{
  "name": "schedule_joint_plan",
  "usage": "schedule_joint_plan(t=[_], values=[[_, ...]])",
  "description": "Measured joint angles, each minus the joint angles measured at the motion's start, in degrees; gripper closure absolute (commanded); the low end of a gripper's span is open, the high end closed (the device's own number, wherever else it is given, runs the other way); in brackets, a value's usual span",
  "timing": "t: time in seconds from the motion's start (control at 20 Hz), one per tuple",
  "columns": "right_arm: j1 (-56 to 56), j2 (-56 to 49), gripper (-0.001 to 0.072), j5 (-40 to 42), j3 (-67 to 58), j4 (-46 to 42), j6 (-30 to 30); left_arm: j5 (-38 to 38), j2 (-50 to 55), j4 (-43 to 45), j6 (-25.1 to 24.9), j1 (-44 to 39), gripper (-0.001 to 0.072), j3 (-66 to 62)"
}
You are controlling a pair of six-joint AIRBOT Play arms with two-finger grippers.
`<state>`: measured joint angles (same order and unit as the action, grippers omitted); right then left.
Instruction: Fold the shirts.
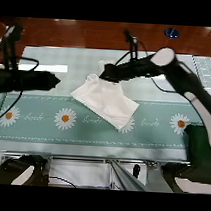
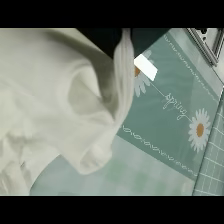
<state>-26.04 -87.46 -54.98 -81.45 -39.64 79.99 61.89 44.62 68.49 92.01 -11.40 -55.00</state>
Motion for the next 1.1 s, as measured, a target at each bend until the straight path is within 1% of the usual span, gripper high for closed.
schedule_joint_plan(t=[0.15, 0.3, 0.35, 0.4, 0.55, 0.65, 0.75, 0.85, 0.9, 1.0, 1.1], values=[[-1.73, -7.23, 0.0688, 0.48, -4.92, 0.02, 0.61, -0.52, -3.69, 0.31, 1.01, 0.2, 0.0691, 6.56], [-2.84, -11.21, 0.0686, 0.98, -7.52, 0.39, 1.22, -2.25, -4.94, 0.35, 1.42, 0.26, 0.0691, 10.75], [-3.19, -12.04, 0.0569, 1.55, -8.0, 0.46, 1.53, -3.1, -5.07, 0.2, 1.44, 0.26, 0.0691, 11.67], [-3.58, -12.7, 0.0287, 2.05, -8.28, 0.5, 1.75, -4.11, -5.14, -0.02, 1.62, 0.26, 0.0692, 12.39], [-4.72, -13.75, 0.0294, 4.46, -8.85, 0.72, 1.68, -6.49, -4.81, -0.35, 2.08, 0.26, 0.0691, 13.7], [-4.59, -13.62, 0.0296, 4.33, -9.01, 0.9, 1.75, -8.57, -4.7, -0.44, 2.29, 0.28, 0.0692, 14.03], [-2.8, -12.15, 0.0297, 1.03, -9.07, 0.76, 2.19, -9.92, -4.61, -0.5, 2.29, 0.66, 0.0691, 14.23], [0.17, -8.61, 0.0297, -4.39, -8.83, -1.36, 2.56, -11.04, -4.61, -0.48, 2.36, 1.73, 0.0691, 14.32], [1.92, -5.9, 0.0298, -6.97, -8.2, -3.48, 2.75, -11.26, -4.59, -0.5, 2.47, 2.47, 0.0691, 14.36], [6.01, 2.25, 0.0297, -10.08, -4.07, -11.32, 4.66, -11.85, -4.59, -0.5, 2.47, 4.22, 0.0692, 14.38], [9.84, 12.48, 0.0297, -10.32, 4.31, -20.76, 8.87, -11.54, -4.57, -0.5, 2.45, 5.42, 0.0692, 14.43]])
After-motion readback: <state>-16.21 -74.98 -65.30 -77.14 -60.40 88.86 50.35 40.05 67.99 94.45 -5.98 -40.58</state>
